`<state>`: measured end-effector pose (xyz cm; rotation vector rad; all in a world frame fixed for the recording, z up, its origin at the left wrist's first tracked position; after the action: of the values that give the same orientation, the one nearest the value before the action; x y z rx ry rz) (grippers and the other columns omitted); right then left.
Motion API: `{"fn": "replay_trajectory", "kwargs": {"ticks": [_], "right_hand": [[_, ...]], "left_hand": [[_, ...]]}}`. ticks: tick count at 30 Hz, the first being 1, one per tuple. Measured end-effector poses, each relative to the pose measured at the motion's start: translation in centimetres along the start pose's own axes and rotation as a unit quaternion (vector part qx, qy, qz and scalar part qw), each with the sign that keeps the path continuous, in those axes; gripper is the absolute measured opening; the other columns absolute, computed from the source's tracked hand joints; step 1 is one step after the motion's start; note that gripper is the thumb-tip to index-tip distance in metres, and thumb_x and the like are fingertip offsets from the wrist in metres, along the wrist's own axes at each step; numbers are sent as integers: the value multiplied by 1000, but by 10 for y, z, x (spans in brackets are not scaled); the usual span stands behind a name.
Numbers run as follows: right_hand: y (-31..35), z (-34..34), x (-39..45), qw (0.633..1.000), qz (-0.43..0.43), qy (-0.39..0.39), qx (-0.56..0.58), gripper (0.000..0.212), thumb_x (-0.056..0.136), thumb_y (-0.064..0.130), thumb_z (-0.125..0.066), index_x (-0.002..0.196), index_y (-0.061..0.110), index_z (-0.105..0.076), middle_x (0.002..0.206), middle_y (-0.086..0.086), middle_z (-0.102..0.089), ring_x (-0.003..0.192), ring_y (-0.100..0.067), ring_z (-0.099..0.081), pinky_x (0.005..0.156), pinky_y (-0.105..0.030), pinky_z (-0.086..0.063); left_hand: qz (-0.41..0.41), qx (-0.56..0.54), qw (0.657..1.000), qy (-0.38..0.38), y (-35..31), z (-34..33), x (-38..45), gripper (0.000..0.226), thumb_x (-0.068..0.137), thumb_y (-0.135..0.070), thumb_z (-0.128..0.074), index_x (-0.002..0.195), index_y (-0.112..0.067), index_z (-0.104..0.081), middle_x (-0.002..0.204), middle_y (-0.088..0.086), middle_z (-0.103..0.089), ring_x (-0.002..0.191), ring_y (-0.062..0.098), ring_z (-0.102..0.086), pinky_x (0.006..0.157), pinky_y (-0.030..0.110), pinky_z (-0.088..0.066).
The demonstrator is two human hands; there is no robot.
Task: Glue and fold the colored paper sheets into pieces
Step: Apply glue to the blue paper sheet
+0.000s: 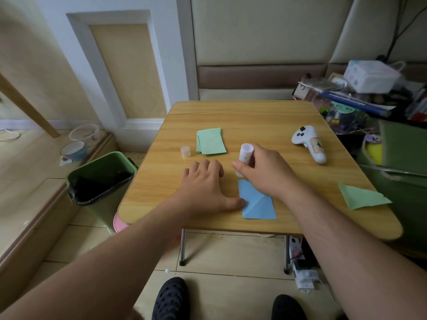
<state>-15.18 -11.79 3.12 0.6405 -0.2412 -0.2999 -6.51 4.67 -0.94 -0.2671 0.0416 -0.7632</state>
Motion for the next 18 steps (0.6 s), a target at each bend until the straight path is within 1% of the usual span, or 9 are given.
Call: {"fn": "replay_trajectory", "kwargs": {"ticks": [3,5,8,11,13,15,18], "right_hand": [[0,2,-7,999,-6,49,15,25,97,51,-65,91,31,-53,86,14,-62,77,-3,-57,63,-28,-40],[-1,0,-12,997,-2,76,4,23,96,50,-66,92,31,-54,85,14,-63,76,-2,-57,62,-26,-39],[-1,-1,-17,996,11,88,-19,24,96,51,-66,94,31,-55,87,10,-64,79,-11,-59,64,-29,-42],[-2,1,-21,995,11,95,-21,25,96,51,-66,87,33,-51,86,10,-63,77,-9,-57,63,-30,-41],[-3,3,-24,995,13,100,-20,28,95,51,-67,84,31,-51,84,10,-63,75,-9,-57,63,-30,-40],[-3,4,-26,994,13,108,-22,29,95,50,-68,84,30,-52,84,10,-63,75,-10,-56,63,-29,-39],[-4,4,-27,993,3,113,-16,29,94,51,-69,84,29,-53,83,10,-63,75,-11,-56,63,-30,-39]], "left_hand": [[-2,16,1000,-5,-1,-1,-2,89,52,-101,-43,106,-30,-35,113,-8,-38,108,18,-36,97,37,-32],[0,18,1000,-9,-3,-1,-4,91,51,-101,-41,107,-30,-35,114,-7,-37,109,18,-35,99,37,-32],[2,18,1000,-9,-3,0,-4,90,51,-101,-44,107,-30,-35,116,-7,-36,111,18,-35,100,37,-32],[-3,21,1000,-14,-2,-2,-5,86,54,-99,-49,106,-31,-34,118,-7,-35,112,18,-33,98,36,-30],[-6,20,999,-28,-2,-3,-6,87,52,-100,-46,105,-32,-35,118,-8,-36,112,18,-33,96,35,-29],[-9,17,999,-30,-2,-3,-6,89,49,-101,-43,105,-32,-36,118,-9,-36,112,17,-32,97,35,-29],[-22,14,999,-26,-3,-2,-7,92,47,-101,-43,109,-33,-39,119,-9,-36,115,18,-33,100,36,-30]]}}
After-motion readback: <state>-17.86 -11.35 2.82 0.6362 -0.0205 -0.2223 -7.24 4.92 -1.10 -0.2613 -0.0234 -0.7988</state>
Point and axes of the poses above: each hand's wrist, its own x-axis towards the middle knuckle, its own z-axis out of the back of the hand, y = z × x, the point moved 1 cm from there along x, towards the middle knuckle
